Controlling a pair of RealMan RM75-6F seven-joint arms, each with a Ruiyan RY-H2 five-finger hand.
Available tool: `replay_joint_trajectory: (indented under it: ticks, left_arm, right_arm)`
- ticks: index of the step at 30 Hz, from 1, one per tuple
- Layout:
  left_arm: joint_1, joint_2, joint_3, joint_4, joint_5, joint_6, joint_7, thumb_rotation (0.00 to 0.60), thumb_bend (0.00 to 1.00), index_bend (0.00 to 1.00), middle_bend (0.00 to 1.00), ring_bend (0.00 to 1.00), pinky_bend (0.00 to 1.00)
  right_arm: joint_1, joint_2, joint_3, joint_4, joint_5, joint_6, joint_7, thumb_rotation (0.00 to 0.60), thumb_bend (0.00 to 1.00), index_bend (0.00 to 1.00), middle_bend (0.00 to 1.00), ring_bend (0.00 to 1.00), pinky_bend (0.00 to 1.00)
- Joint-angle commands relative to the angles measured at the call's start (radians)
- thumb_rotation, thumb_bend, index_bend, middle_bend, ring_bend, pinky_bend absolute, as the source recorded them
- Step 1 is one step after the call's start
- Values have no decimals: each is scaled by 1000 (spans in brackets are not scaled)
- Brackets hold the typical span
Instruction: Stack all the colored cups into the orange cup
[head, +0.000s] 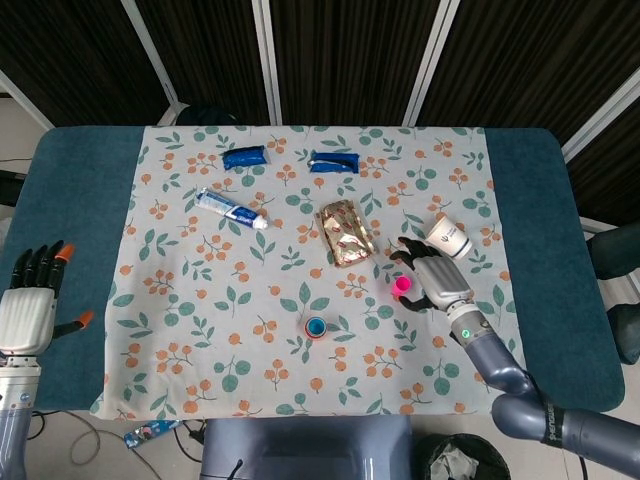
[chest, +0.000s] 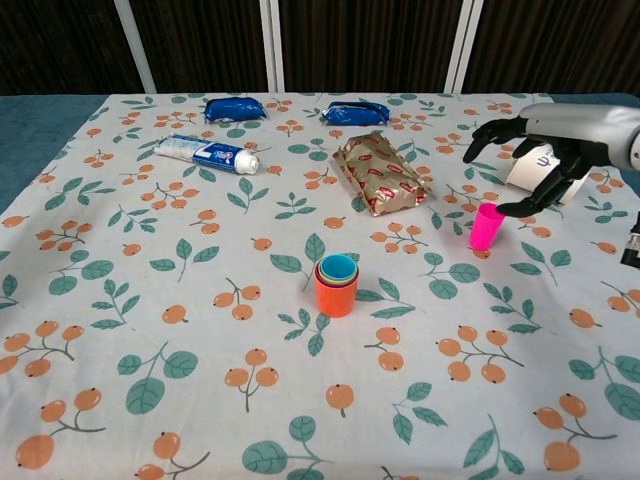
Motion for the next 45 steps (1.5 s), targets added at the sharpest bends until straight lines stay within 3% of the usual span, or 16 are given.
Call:
replay_joint_trajectory:
  ticks: [1,16,37,45]
  left_arm:
    - [4,1,-7,-2,2,-13,5,600,76,50,31,0,15]
    - [26,7,-43,-16,31,-46,20,600,76,53,31,0,10]
    - [53,11,-88,-27,58,-75,32,600,76,53,30,0,10]
    - [65,10,-108,-28,74,-82,36,600,76,53,30,0,9]
  right_arm:
    - [30,-33,-1,40,48,-19,-31,600,369,270,32,42,148]
    - [56,-77,-51,109,123,13,-78,600,376,386,32,59,166]
    - [61,-96,-69,139,92,34,-40,600,432,425,32,69,181]
    - [68,-97,-76,142,102,38,-40,600,438,488,32,77,185]
